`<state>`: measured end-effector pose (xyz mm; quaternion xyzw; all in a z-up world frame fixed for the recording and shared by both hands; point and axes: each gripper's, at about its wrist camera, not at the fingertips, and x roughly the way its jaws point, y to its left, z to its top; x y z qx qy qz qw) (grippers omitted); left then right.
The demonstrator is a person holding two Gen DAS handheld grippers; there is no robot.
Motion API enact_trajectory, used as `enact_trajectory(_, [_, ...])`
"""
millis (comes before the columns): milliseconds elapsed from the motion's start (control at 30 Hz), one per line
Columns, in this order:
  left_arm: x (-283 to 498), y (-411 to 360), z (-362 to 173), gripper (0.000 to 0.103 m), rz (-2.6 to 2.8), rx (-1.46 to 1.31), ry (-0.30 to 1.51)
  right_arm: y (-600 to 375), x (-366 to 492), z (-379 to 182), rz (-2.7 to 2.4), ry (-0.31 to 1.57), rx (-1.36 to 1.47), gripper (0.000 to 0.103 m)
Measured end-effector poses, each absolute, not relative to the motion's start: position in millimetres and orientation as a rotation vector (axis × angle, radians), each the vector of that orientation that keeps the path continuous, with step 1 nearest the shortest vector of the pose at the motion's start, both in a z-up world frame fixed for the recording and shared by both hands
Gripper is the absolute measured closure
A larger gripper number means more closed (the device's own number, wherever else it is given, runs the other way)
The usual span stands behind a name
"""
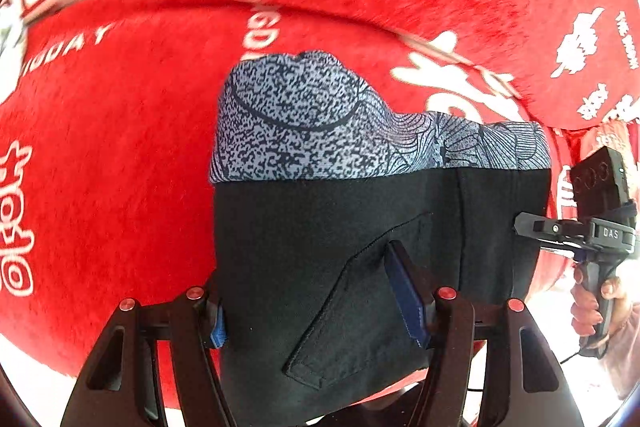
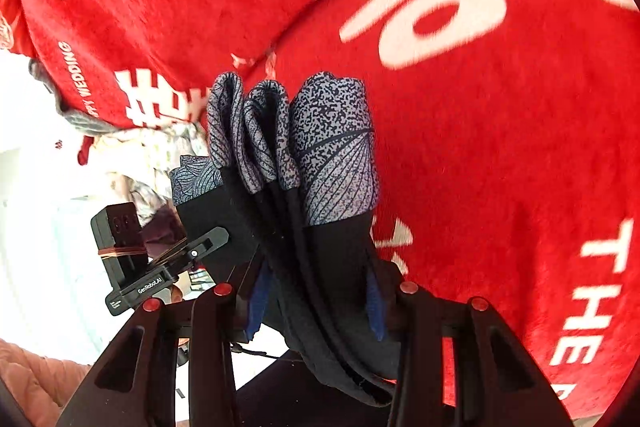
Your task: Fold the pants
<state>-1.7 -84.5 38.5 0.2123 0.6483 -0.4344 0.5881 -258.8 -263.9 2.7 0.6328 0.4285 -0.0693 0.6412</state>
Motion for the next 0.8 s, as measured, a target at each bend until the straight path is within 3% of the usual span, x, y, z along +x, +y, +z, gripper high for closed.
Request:
enact_trajectory(67, [2,-79,27,0.037,-0.973,0.504,1.488,-258,-247,-6,-0.182,1.015,1.413,0.059])
enact_trajectory(133, [9,-77,18,0.030,-0.939,0.511,1.434,-261,-240,-12,-0.229,1.027,1.387,0.057])
enact_trajectory(300, [31,-78,9,0.016,-0.916,0.464,1.415,-269,-236,-33,-0.327,1.112,1.346,0.037])
enact_trajectory(367, [37,-75,12,0.016,-0.911,0.473,1.395,-268,-233,-30,-0.354,1.147,1.293,0.027])
enact_trajectory(800, [15,-55,65,0.016,-0.865,0.661,1.330,-247,-239,21,-0.507,1.267,1.157,0.022])
